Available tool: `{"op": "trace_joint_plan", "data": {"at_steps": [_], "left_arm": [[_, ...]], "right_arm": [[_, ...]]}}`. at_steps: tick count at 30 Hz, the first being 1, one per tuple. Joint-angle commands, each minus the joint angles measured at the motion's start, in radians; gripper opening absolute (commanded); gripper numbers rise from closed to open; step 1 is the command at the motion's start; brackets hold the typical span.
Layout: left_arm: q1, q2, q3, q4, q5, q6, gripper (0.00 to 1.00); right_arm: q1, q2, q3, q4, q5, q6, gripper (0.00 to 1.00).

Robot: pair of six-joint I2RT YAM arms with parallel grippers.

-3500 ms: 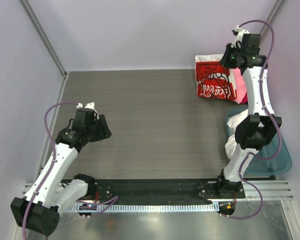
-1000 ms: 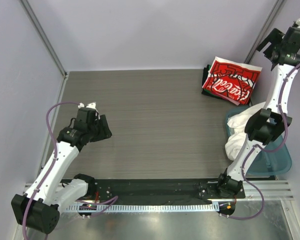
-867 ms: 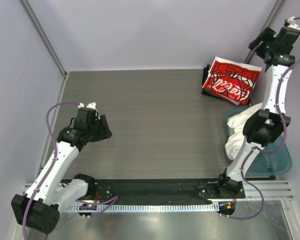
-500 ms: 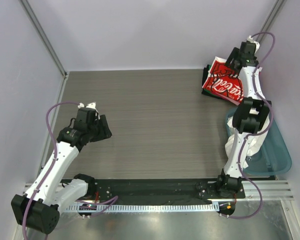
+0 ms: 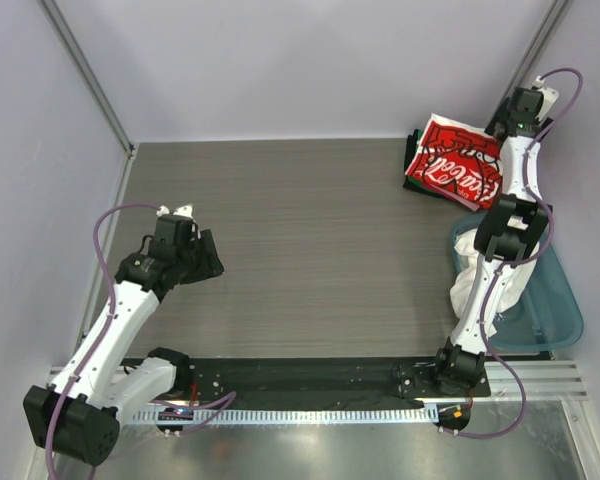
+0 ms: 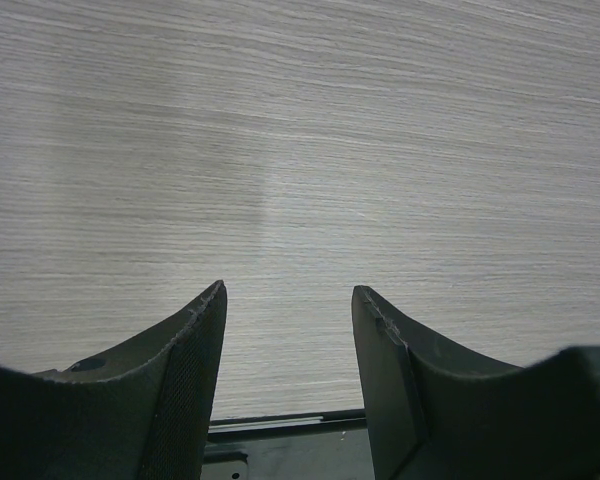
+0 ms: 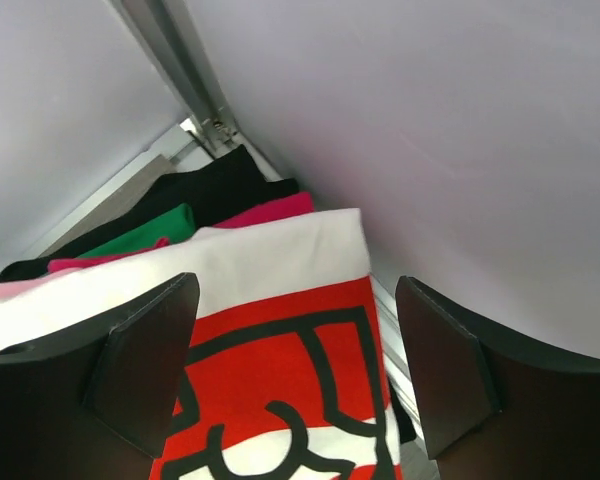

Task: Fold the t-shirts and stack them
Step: Neatly place the folded tshirt to the corner, then reset both grippers

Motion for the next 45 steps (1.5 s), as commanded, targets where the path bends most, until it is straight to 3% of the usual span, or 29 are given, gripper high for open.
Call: {"op": "trace_joint_plan", "data": {"at_steps": [1,8,12,18,20,22,25,26,28,34,38,45], "left_arm": [[-0.003,-0.007,0.001,0.027,-0.006,0.002,0.54],[-0.003,-0.041,0.003,0.027,-0.014,0.001,0.54],[-0.003,-0.069,0.003,0.027,-0.024,-0.001,0.54],[-0.002,-0.116,0.004,0.030,-0.031,-0.002,0.56],[-0.002,-0.133,0.001,0.030,-0.034,-0.001,0.58],[-0.002,-0.153,0.001,0.030,-0.037,-0.002,0.66],[-0.002,-0.179,-0.002,0.032,-0.046,-0.005,0.80],[-0.003,-0.184,-0.003,0.033,-0.049,-0.005,0.89],[-0.002,-0.193,-0.003,0.033,-0.049,-0.005,0.93],[-0.002,-0.205,-0.002,0.029,-0.074,-0.014,0.93],[-0.002,-0.225,-0.003,0.029,-0.086,-0.017,0.91],[-0.003,-0.239,-0.005,0.030,-0.090,-0.021,0.91]], "right_arm": [[0.003,-0.036,0.031,0.049,-0.057,0.020,0.86],[0.046,-0.260,0.051,0.059,-0.181,0.115,0.89],[0.099,-0.485,-0.078,0.068,-0.264,0.163,0.89],[0.295,-0.911,-0.478,0.068,-0.345,0.220,0.90],[0.376,-1.019,-0.683,0.095,-0.392,0.281,0.91],[0.499,-1.167,-0.913,0.138,-0.423,0.327,1.00],[0.671,-1.315,-1.194,0.218,-0.398,0.404,1.00],[0.706,-1.340,-1.250,0.233,-0.393,0.424,1.00],[0.817,-1.394,-1.380,0.230,-0.368,0.464,1.00],[1.111,-1.455,-1.557,0.146,-0.166,0.546,1.00],[1.214,-1.509,-1.652,0.106,-0.082,0.646,1.00],[1.257,-1.544,-1.713,0.036,-0.048,0.715,1.00]]}}
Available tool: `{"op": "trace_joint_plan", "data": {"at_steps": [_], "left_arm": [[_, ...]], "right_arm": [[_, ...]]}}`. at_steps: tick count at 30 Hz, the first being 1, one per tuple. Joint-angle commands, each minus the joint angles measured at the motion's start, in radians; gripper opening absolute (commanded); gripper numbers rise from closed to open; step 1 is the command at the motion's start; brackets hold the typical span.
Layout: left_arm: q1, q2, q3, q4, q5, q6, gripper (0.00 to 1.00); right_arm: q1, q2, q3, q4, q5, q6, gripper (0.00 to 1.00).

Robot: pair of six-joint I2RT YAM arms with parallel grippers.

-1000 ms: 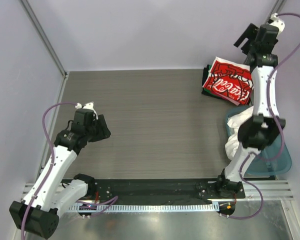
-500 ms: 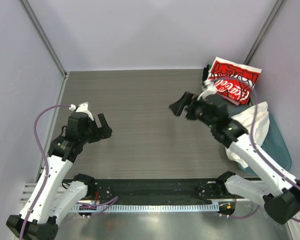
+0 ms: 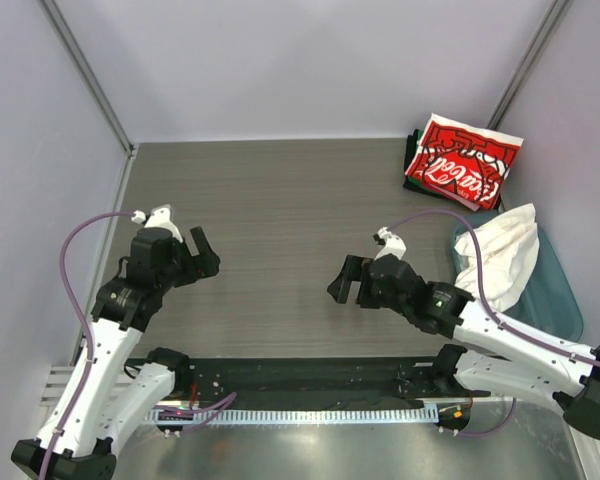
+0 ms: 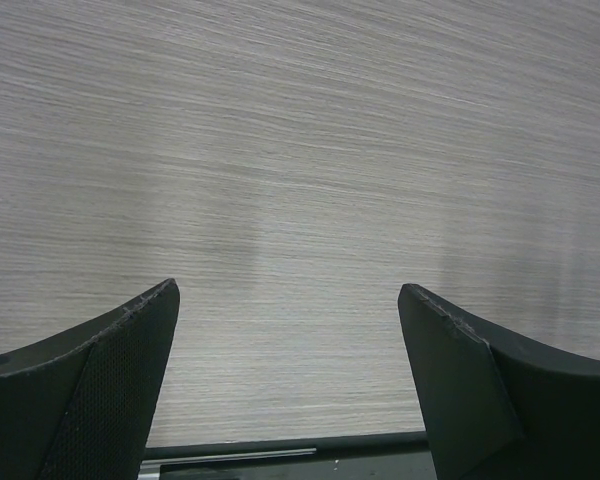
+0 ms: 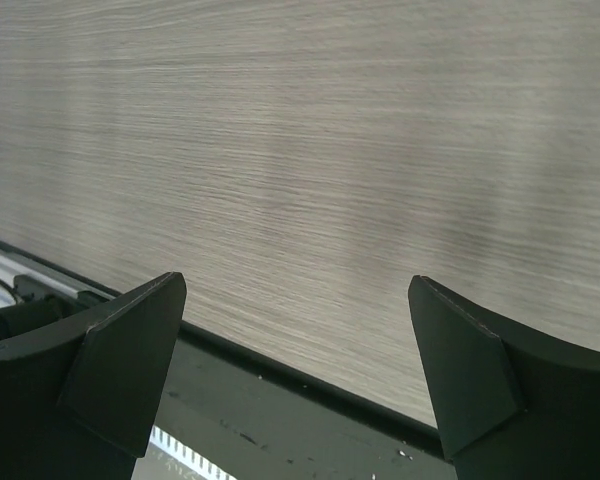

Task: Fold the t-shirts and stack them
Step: Reset both grippers

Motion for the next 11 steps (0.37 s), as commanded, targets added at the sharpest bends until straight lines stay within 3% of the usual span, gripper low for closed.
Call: {"op": "trace_joint_plan", "data": {"at_steps": [1,11], "left_arm": [[-0.002,-0.010,-0.004,0.030,-0.015,-0.012,0.91],[-0.002,-0.013,-0.006,0.035,-0.003,-0.010,0.91]], "right_arm": [[0.018,-0.037,-0.001,-0.025,0.081,0.058,1.00],[0.018,-0.050,0.007,-0.004,0.047,0.007,1.00]]}}
